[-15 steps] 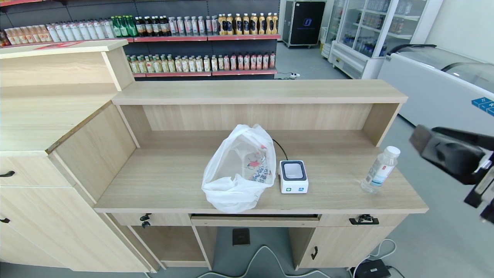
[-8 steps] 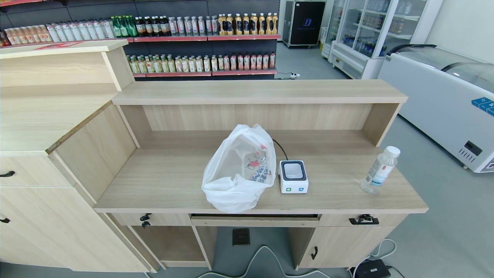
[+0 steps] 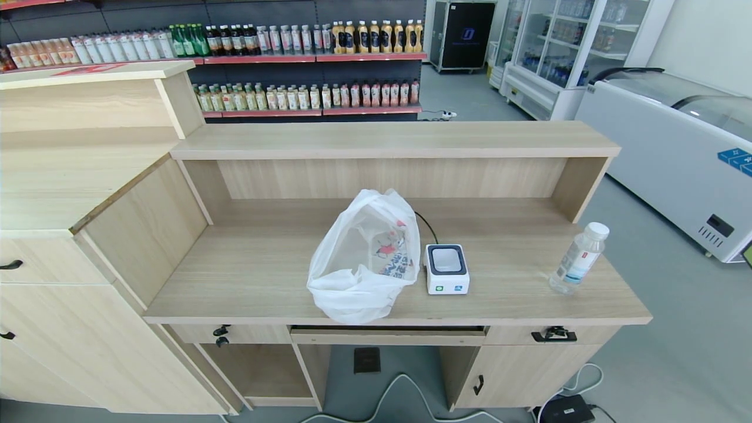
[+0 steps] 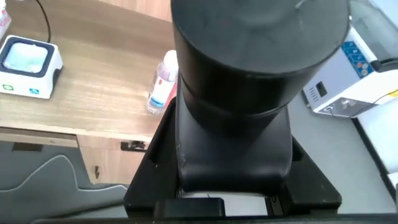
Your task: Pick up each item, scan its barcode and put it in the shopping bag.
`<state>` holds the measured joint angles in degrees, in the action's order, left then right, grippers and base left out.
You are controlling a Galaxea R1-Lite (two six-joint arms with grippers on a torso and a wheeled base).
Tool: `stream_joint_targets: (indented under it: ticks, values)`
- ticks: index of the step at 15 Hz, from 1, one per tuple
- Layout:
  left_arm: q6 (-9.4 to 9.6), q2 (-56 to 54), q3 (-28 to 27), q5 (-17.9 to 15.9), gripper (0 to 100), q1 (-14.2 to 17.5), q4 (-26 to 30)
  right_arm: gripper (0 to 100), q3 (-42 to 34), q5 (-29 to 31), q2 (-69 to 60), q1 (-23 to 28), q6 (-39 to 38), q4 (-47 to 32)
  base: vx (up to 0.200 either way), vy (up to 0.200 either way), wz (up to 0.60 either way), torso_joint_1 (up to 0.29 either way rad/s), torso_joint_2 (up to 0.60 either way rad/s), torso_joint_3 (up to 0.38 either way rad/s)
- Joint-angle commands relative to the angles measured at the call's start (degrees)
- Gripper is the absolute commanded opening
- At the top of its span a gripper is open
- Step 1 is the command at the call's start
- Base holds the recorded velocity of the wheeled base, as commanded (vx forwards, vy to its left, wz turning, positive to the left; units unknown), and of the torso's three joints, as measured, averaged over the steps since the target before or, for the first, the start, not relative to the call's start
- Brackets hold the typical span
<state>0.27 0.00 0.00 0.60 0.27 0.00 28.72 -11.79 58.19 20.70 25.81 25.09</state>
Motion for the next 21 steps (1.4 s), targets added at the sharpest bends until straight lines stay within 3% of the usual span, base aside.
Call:
stream_joint_targets:
  ticks: [1, 3, 6, 7, 9, 11, 14, 16, 18, 21]
  values:
    - [0.00, 0.00, 0.00, 0.02, 0, 0.00, 0.00, 0, 0.28, 3.44, 4.66, -3.65, -2.16, 1.72, 0.000, 0.000, 0.60, -0.002, 0.00, 0.002]
    - [0.00, 0.00, 0.00, 0.02, 0, 0.00, 0.00, 0, 3.10, 6.43, 10.63, -6.73, -5.15, 2.77, 0.000, 0.000, 0.60, 0.005, 0.00, 0.002]
    - [0.00, 0.00, 0.00, 0.02, 0, 0.00, 0.00, 0, 6.00, 6.51, 16.26, -6.99, -6.21, 6.46, 0.000, 0.000, 0.40, 0.006, 0.00, 0.006]
    - [0.00, 0.00, 0.00, 0.02, 0, 0.00, 0.00, 0, 6.17, -4.12, 20.48, -7.43, -12.27, 7.87, 0.000, 0.000, 0.00, 0.000, 0.00, 0.000]
    - [0.00, 0.00, 0.00, 0.02, 0, 0.00, 0.00, 0, 6.61, -15.28, 25.49, -3.47, -13.15, 7.87, 0.000, 0.000, 0.00, 0.000, 0.00, 0.000]
    - [0.00, 0.00, 0.00, 0.02, 0, 0.00, 0.00, 0, 9.78, -17.74, 30.14, -1.80, -13.50, 5.59, 0.000, 0.000, 0.00, 0.000, 0.00, 0.000]
    - [0.00, 0.00, 0.00, 0.02, 0, 0.00, 0.00, 0, 20.23, -21.70, 39.72, -1.72, -22.91, -1.09, 0.000, 0.000, 0.00, 0.000, 0.00, 0.000]
    - [0.00, 0.00, 0.00, 0.02, 0, 0.00, 0.00, 0, 23.05, -31.98, 43.68, -1.63, -25.90, -0.30, 0.000, 0.000, 0.00, 0.000, 0.00, 0.000]
    - [0.00, 0.00, 0.00, 0.02, 0, 0.00, 0.00, 0, 24.10, -38.57, 47.81, -1.28, -25.37, -0.13, 0.000, 0.000, 0.00, 0.000, 0.00, 0.000]
    - [0.00, 0.00, 0.00, 0.02, 0, 0.00, 0.00, 0, 24.01, -40.77, 53.79, -1.36, -19.39, 1.37, 0.000, 0.000, 0.00, 0.000, 0.00, 0.000]
